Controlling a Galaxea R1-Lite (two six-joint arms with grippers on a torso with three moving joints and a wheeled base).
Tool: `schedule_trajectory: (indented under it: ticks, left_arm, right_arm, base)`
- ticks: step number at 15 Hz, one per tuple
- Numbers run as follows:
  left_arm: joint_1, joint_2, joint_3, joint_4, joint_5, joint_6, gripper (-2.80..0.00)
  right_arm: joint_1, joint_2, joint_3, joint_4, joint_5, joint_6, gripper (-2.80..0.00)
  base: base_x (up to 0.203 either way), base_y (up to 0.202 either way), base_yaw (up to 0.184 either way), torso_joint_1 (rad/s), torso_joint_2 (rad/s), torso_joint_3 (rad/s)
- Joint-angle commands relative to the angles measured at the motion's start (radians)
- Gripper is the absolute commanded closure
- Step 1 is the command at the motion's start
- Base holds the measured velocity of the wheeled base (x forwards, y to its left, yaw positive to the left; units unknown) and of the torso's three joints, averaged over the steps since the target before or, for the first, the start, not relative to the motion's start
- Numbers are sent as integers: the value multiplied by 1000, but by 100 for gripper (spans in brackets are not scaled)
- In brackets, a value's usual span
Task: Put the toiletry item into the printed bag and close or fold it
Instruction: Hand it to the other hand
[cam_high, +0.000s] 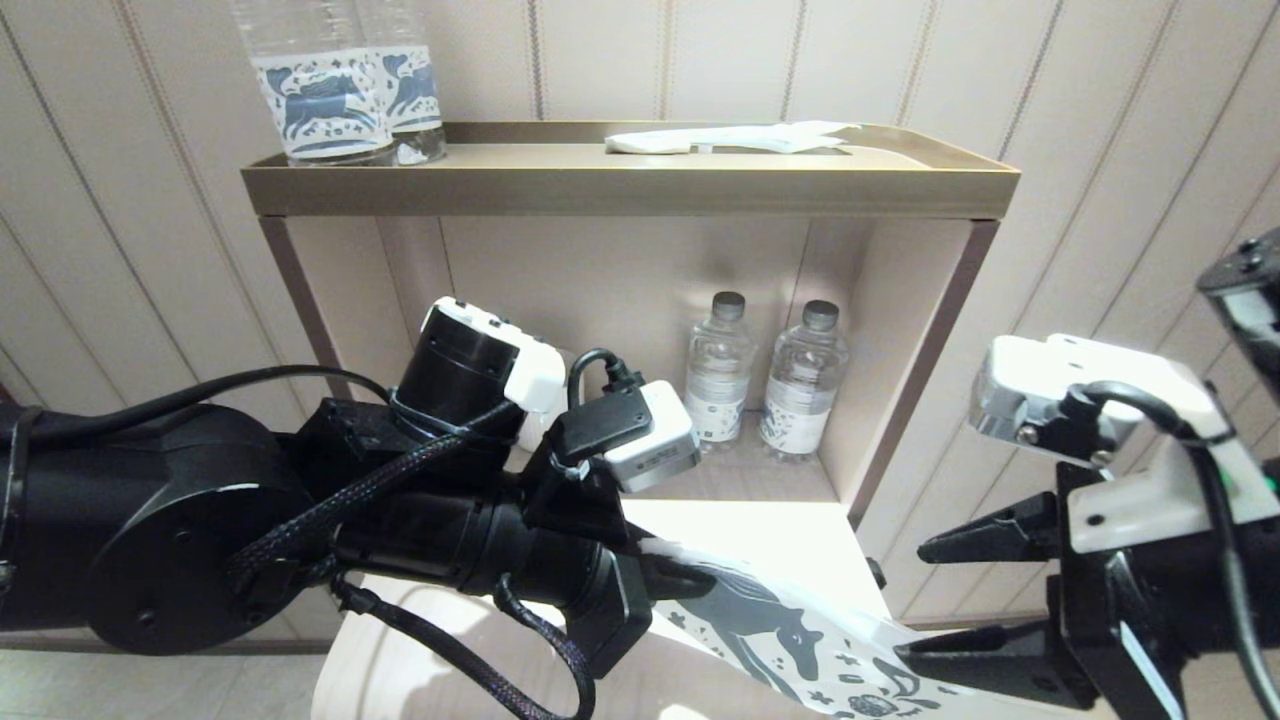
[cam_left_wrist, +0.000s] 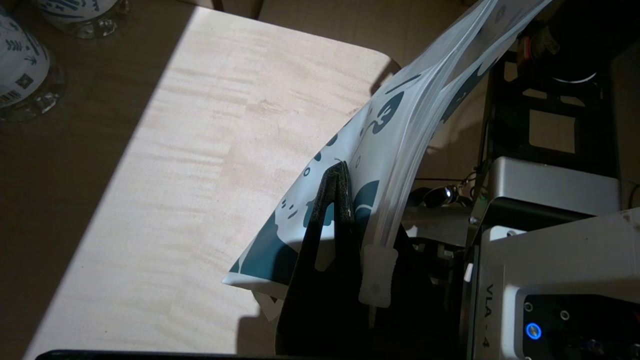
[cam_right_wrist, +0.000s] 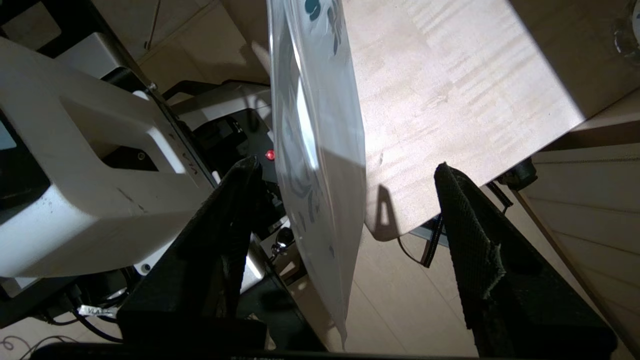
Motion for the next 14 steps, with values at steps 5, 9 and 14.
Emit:
schedule_trajectory:
  ticks: [5,9,14]
  left_arm:
    - [0,4,-3,-3,-3,3,0]
    - [0,2,-7,-4,-3,3,0]
    - [0,-7,-3,-3,-3,3,0]
  right_arm:
    - [2,-80,128,4,2,-24,-280]
    - [-1,-75,196,-6,2,-32,-280]
    - [-15,-29,200,-9,-2,-44,0]
  base:
    - [0,0,0,0,0,0]
    - [0,0,0,0,0,0]
    - [0,0,0,0,0,0]
